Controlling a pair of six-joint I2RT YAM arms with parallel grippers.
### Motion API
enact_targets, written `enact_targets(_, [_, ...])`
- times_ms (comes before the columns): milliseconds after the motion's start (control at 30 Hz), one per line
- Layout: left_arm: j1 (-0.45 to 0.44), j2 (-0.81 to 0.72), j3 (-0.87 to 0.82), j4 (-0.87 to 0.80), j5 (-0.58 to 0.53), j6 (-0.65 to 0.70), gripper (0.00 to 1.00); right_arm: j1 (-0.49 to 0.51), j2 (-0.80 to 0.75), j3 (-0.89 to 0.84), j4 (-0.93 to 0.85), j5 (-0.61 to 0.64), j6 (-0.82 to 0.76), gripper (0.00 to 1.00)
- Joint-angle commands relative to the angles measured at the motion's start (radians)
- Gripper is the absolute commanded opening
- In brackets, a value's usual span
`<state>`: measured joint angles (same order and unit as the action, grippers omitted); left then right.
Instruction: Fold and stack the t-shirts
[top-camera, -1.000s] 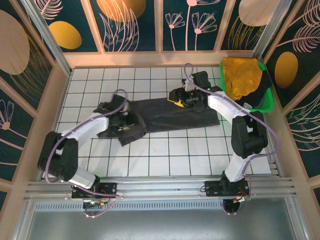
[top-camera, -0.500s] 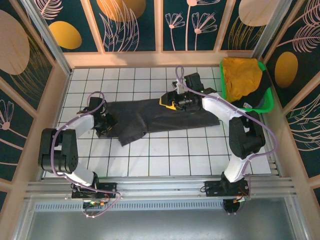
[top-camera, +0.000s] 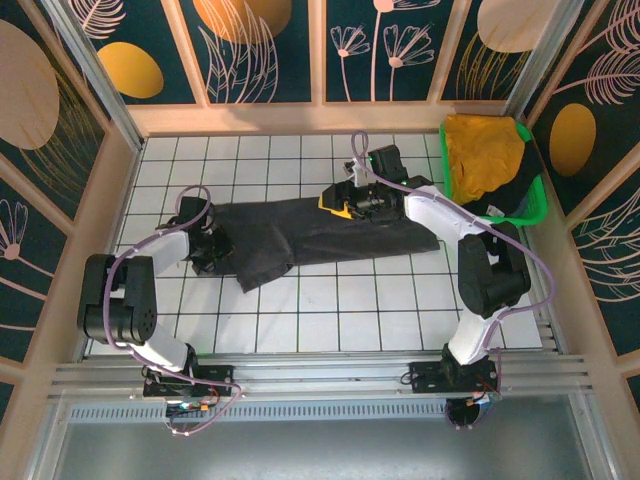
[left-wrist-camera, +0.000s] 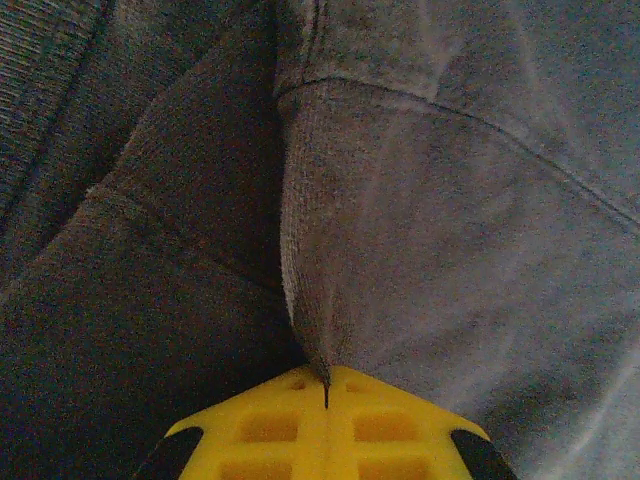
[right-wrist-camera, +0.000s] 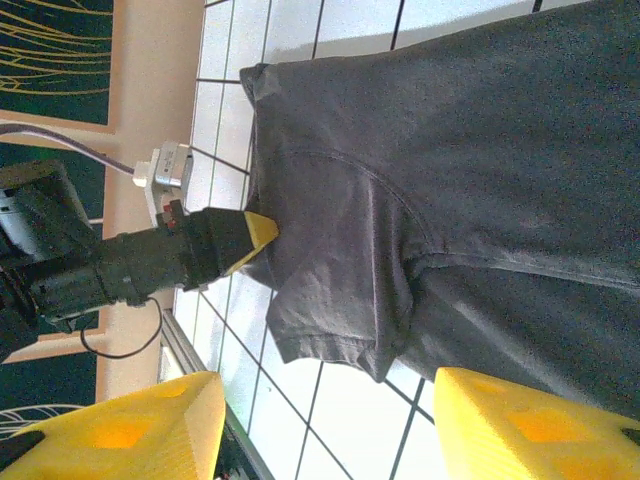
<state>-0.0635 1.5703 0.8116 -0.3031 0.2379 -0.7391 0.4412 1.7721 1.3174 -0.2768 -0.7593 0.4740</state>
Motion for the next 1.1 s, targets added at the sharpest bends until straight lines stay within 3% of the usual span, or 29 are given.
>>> enact_targets(0, [0.005,-0.062,0.043,-0.05,0.004,-0.033,0.0,-0.002,0.021,0.029,0.004,0.007,-0.002,0.57])
enact_targets(267, [0.005,-0.002,0.239,-0.186,0.009,-0.064,0.0,-0.021,0.028,0.035,0.001,0.009,0.002,0.56])
enact_targets(567, [0.013,0.207,0.501,-0.327,-0.073,0.015,0.0,-0.03,0.004,0.012,-0.002,0.011,-0.001,0.56])
enact_targets(933, [0.018,0.431,0.621,-0.285,-0.224,0.071,0.0,-0.032,-0.045,-0.069,0.011,0.045,0.008,0.54])
enact_targets(1000, [0.017,0.449,0.629,-0.281,-0.239,0.067,0.07,-0.041,-0.053,-0.083,0.006,0.068,0.0,0.52])
enact_targets(1067, [0.016,0.43,0.631,-0.282,-0.245,0.055,0.2,-0.064,-0.062,-0.101,0.002,0.106,-0.006,0.48])
